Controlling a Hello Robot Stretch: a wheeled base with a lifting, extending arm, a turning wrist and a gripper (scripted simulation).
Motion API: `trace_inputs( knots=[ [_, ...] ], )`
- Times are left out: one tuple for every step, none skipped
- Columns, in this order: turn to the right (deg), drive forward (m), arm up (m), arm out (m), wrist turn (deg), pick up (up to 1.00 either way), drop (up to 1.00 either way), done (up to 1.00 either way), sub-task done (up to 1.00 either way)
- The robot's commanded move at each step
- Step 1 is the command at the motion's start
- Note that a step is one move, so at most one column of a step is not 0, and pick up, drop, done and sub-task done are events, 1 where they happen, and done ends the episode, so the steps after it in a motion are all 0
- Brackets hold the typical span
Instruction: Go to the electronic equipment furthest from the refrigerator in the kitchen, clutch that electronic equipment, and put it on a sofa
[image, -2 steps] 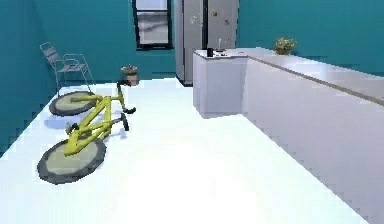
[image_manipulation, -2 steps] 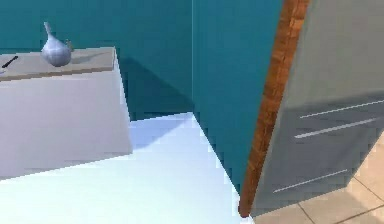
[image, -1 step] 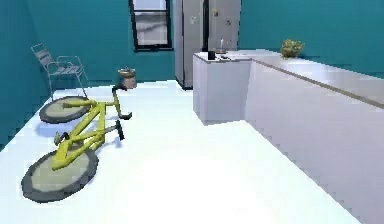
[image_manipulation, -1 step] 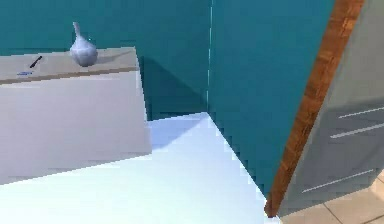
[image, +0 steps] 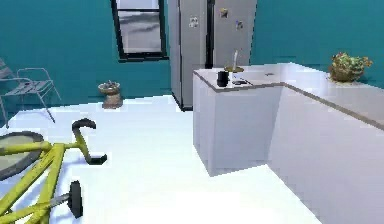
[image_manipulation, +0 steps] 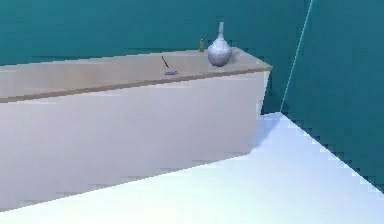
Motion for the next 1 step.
trace_inputs(
  knots=[
    [6.0, 0.0, 0.0, 0.0, 0.0, 0.0, 0.0, 0.0, 0.0]
  ],
)
